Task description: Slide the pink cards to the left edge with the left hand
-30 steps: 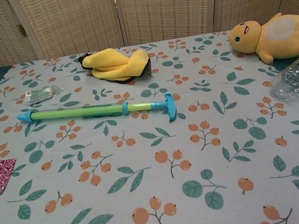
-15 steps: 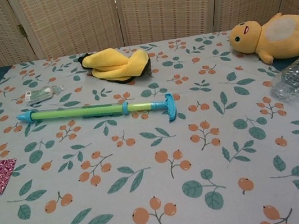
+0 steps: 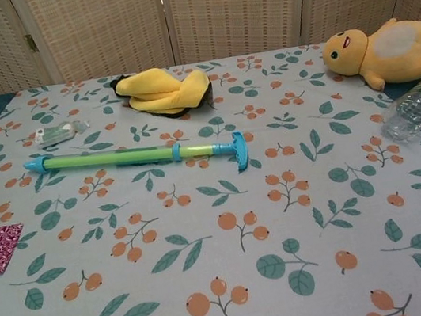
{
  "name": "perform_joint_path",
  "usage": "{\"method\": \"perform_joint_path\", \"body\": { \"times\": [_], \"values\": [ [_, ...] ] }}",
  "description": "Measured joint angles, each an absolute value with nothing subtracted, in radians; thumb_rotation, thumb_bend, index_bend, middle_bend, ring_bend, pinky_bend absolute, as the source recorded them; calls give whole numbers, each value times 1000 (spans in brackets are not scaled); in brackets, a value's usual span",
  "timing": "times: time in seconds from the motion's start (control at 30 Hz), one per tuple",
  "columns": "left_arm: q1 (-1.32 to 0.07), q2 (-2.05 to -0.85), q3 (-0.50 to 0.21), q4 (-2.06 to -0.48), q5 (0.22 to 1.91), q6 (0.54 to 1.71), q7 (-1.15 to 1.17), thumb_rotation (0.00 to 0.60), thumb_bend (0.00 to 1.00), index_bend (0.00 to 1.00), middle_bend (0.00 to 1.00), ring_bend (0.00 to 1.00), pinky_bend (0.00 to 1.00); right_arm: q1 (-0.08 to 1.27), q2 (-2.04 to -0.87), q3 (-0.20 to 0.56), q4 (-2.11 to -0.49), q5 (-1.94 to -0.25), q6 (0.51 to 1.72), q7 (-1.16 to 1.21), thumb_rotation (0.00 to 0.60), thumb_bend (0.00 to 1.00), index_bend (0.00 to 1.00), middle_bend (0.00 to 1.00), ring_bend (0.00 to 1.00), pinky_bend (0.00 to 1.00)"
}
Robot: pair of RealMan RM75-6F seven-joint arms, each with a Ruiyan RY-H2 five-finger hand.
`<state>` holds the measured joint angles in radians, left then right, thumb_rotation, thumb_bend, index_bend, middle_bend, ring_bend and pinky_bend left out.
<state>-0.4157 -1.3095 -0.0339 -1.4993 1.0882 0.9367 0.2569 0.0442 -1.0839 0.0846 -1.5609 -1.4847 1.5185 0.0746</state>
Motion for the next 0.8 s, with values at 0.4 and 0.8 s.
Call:
{"method": "perform_joint_path", "body": {
  "times": [0.4, 0.8],
  "values": [
    [-454, -1320, -25, -1457, 1117, 900, 266, 600, 125, 202, 0, 0, 0, 44, -1086, 85, -1570, -1483, 1517, 61, 600, 329, 1, 2, 0, 0],
    [-471, -1348, -25, -1426, 1105, 888, 272, 600, 126, 247, 0, 0, 0, 44, -1084, 85, -1579, -1479, 1514, 53, 600, 329, 1, 2, 0, 0]
  ]
}}
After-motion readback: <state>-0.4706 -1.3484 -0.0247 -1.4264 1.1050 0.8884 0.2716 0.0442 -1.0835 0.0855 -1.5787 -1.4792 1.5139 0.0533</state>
